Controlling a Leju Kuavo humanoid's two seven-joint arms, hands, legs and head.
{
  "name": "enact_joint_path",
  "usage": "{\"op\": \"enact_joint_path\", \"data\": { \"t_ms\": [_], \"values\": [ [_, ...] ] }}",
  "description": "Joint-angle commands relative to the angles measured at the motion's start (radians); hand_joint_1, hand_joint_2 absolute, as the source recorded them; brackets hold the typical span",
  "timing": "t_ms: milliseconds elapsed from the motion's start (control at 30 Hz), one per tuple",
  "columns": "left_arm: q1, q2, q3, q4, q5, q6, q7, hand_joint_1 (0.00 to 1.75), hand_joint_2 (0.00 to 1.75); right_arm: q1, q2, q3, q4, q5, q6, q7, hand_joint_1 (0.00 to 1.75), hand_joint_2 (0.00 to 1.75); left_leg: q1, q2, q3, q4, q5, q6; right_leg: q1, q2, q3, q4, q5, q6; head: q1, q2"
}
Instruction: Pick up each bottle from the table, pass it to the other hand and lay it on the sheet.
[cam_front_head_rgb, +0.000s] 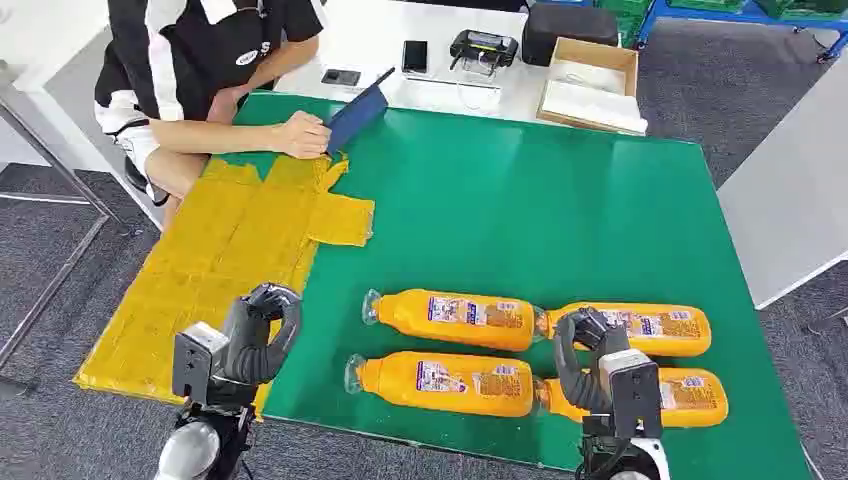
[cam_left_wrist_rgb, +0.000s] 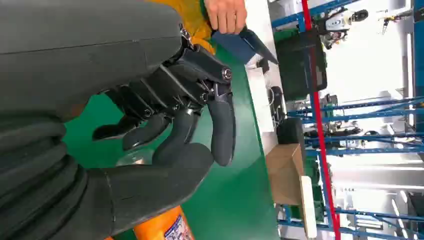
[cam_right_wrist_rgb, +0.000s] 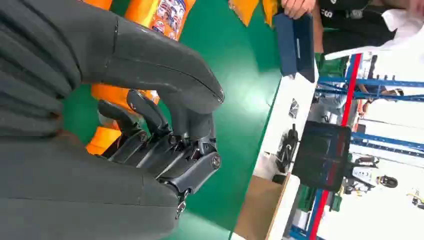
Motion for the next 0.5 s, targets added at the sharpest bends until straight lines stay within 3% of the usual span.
{"op": "enact_joint_path", "data": {
  "t_ms": [33, 67, 100, 133, 233, 267, 500],
  "values": [
    [-0.032, 0.149, -0.074, -0.157, -0.019, 0.108, 0.061, 1.75, 1.75, -0.197, -0.135, 0.164, -0.012, 0.033, -0.133, -0.018, 1.75, 1.75, 0.001, 0.007, 0.007, 0.005, -0.006, -0.003, 0.0, 0.012, 0.004, 0.004, -0.004, -0.004, 0.0, 0.0],
    [-0.035, 0.148, -0.065, -0.151, -0.026, 0.111, 0.061, 1.75, 1.75, -0.213, -0.15, 0.169, 0.0, 0.087, -0.15, -0.014, 1.54, 1.75, 0.001, 0.008, 0.006, 0.006, -0.006, -0.004, 0.0, 0.013, 0.004, 0.005, -0.003, -0.003, 0.0, 0.0],
    [-0.038, 0.145, -0.06, -0.146, -0.029, 0.112, 0.059, 1.06, 1.75, -0.221, -0.155, 0.167, 0.008, 0.11, -0.157, -0.019, 0.59, 1.75, 0.001, 0.007, 0.006, 0.005, -0.006, -0.004, 0.001, 0.012, 0.005, 0.005, -0.003, -0.003, 0.0, 0.0],
    [-0.042, 0.141, -0.055, -0.142, -0.034, 0.113, 0.056, 0.0, 1.75, -0.232, -0.162, 0.171, 0.017, 0.16, -0.169, -0.028, 0.0, 0.0, 0.001, 0.008, 0.007, 0.003, -0.005, -0.003, 0.001, 0.012, 0.006, 0.002, -0.001, -0.003, 0.0, 0.0],
    [-0.055, 0.125, -0.043, -0.136, -0.041, 0.12, 0.053, 0.0, 1.75, -0.278, -0.181, 0.209, 0.045, 0.314, -0.159, -0.004, 0.0, 0.0, 0.001, 0.005, 0.01, 0.001, -0.003, -0.003, 0.0, 0.006, 0.008, 0.001, -0.002, -0.005, 0.0, 0.0],
    [-0.057, 0.119, -0.038, -0.137, -0.033, 0.113, 0.05, 0.0, 1.75, -0.308, -0.195, 0.243, 0.059, 0.408, -0.141, 0.018, 0.0, 1.75, 0.001, 0.005, 0.01, 0.002, -0.004, -0.003, 0.001, 0.007, 0.008, 0.002, -0.003, -0.005, 0.0, 0.0],
    [-0.068, 0.095, -0.004, -0.129, 0.007, 0.07, 0.059, 0.0, 1.75, -0.441, -0.247, 0.372, 0.153, 0.612, 0.03, 0.106, 0.0, 1.75, 0.001, 0.009, 0.008, 0.001, -0.003, -0.002, 0.001, 0.009, 0.007, 0.001, 0.001, -0.004, 0.0, 0.0]
  ]
}}
